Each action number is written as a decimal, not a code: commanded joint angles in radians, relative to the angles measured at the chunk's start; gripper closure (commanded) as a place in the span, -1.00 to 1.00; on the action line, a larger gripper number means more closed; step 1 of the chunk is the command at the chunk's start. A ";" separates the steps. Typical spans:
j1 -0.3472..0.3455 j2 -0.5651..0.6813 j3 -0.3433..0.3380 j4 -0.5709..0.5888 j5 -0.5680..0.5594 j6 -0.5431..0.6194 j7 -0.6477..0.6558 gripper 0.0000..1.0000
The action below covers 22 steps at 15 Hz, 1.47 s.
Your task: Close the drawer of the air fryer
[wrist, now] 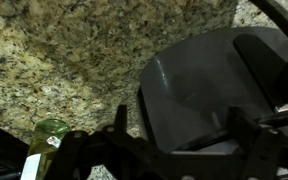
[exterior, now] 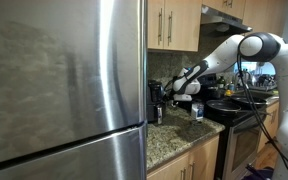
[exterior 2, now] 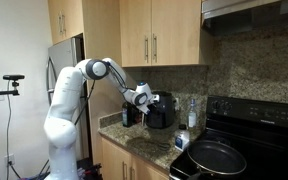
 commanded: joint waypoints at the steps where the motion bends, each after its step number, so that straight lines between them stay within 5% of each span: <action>1: -0.006 0.000 0.006 0.001 -0.004 -0.002 0.003 -1.00; 7: -0.092 0.002 0.009 0.036 0.059 -0.102 -0.041 -1.00; 8: -0.061 -0.001 -0.007 0.019 0.022 -0.036 -0.013 -1.00; 15: -0.098 0.037 0.013 0.058 0.078 -0.174 -0.041 -1.00; 21: -0.076 0.226 0.030 0.152 0.047 -0.007 -0.125 -1.00; 22: -0.078 0.154 0.031 0.096 0.062 -0.071 -0.088 -1.00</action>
